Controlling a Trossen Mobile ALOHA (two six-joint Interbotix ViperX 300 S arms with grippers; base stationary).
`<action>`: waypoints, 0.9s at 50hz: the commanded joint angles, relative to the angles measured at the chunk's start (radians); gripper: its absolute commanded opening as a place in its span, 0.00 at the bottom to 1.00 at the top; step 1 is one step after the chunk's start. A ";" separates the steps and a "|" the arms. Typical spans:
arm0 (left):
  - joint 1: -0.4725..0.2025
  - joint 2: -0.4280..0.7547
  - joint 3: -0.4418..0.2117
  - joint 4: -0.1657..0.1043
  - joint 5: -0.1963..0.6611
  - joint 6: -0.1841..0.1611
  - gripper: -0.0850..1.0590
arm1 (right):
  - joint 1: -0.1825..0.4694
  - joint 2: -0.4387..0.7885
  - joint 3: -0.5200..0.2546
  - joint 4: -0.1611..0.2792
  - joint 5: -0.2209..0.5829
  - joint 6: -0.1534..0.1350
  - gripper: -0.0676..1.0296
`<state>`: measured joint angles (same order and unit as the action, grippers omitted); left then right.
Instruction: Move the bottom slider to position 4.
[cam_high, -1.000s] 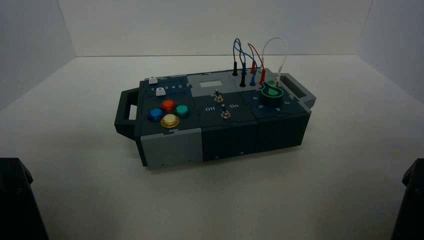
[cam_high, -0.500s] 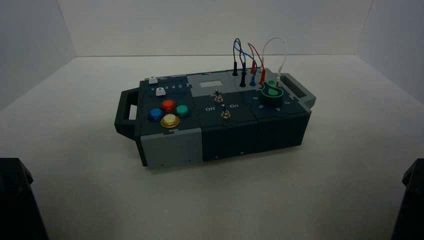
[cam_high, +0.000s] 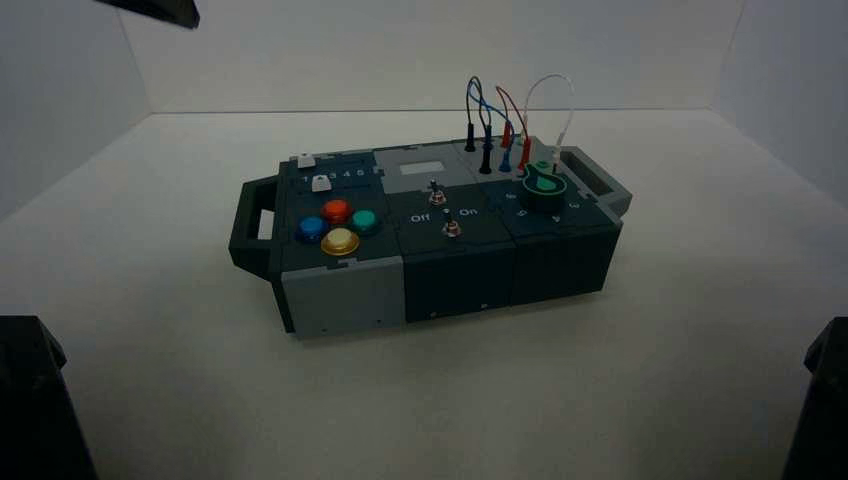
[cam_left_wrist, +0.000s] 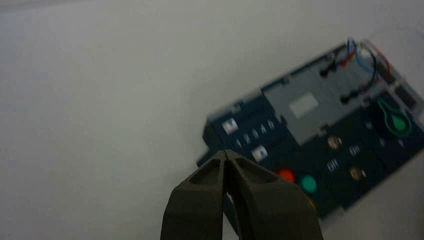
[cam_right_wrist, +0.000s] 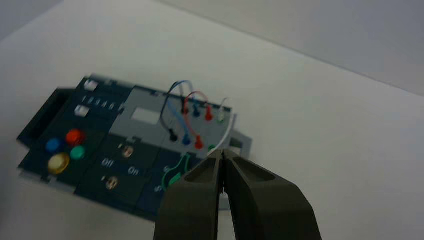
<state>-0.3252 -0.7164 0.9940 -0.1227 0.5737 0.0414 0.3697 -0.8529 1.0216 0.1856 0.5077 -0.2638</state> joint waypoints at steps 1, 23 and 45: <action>-0.005 -0.002 -0.031 -0.023 0.046 0.000 0.05 | 0.041 0.031 -0.054 0.003 0.026 -0.017 0.04; -0.064 0.029 -0.074 -0.043 0.152 0.008 0.05 | 0.127 0.130 -0.126 0.023 0.173 -0.106 0.04; -0.078 0.118 -0.095 -0.052 0.222 0.006 0.05 | 0.127 0.176 -0.132 0.140 0.219 -0.272 0.04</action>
<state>-0.4004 -0.6090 0.9296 -0.1687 0.8023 0.0445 0.4939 -0.6826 0.9235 0.3114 0.7302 -0.5154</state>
